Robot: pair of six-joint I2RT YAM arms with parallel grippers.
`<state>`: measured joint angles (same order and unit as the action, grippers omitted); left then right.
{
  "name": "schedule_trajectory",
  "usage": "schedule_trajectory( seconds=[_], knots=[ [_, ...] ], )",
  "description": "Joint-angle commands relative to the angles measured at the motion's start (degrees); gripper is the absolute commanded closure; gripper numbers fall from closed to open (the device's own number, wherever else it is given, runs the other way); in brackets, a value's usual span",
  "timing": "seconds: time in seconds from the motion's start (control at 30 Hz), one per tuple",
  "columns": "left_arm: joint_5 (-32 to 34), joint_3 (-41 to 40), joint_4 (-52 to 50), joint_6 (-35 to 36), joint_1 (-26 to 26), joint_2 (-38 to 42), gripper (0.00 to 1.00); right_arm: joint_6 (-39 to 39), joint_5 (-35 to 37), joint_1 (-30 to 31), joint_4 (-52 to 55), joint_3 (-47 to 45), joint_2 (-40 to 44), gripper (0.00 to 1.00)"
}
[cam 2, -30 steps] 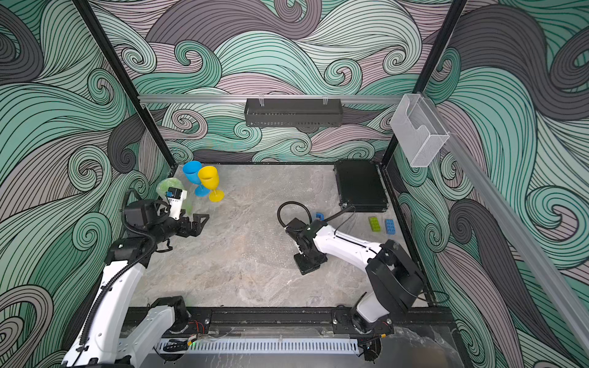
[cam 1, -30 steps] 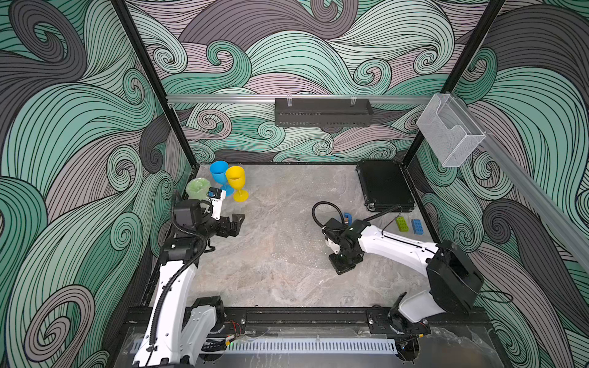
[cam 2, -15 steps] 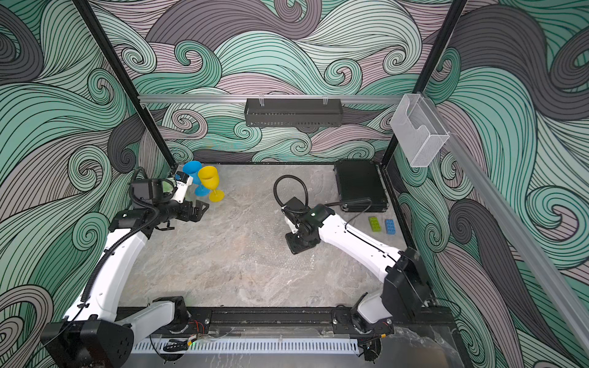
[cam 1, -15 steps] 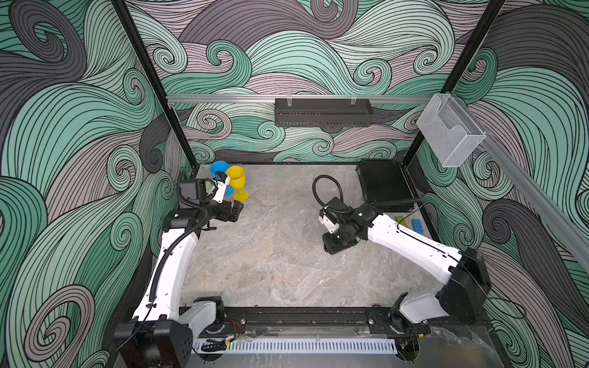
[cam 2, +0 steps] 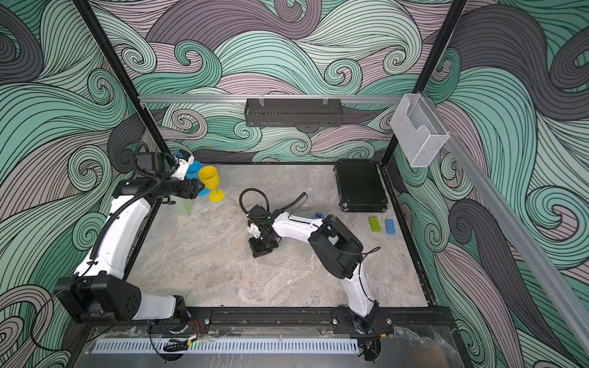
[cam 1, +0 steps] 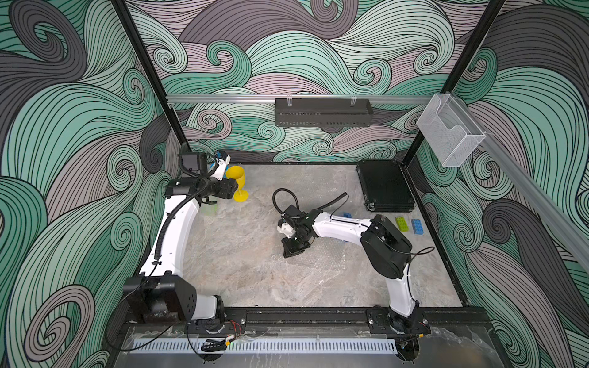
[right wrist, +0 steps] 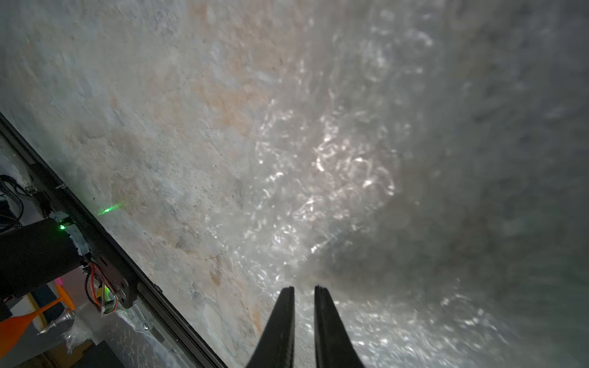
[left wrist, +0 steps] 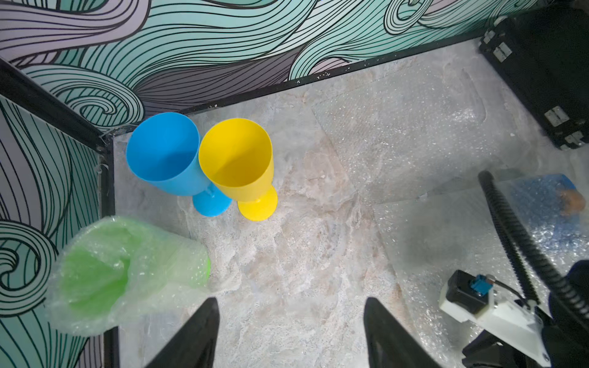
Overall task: Wrap wine glasses in bubble wrap
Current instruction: Move the bubble wrap to the center of the board.
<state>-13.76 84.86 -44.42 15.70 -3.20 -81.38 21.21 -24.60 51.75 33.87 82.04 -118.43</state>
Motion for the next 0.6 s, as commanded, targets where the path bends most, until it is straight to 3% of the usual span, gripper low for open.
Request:
schedule_trajectory(
  seconds=[0.0,0.37,0.57],
  knots=[
    [0.39,3.95,-3.69,1.83,0.37,-3.65,0.27,-1.09,-3.65,1.15,0.00,1.37,-1.52,0.83],
    [1.54,11.20,-6.08,7.57,0.96,-12.32,0.26,-2.25,-5.84,4.15,0.86,3.76,-4.58,0.84],
    [0.53,15.64,-7.58,12.87,1.95,-18.56,0.27,-2.76,-4.13,4.07,3.02,4.37,1.70,0.79]
  ],
)
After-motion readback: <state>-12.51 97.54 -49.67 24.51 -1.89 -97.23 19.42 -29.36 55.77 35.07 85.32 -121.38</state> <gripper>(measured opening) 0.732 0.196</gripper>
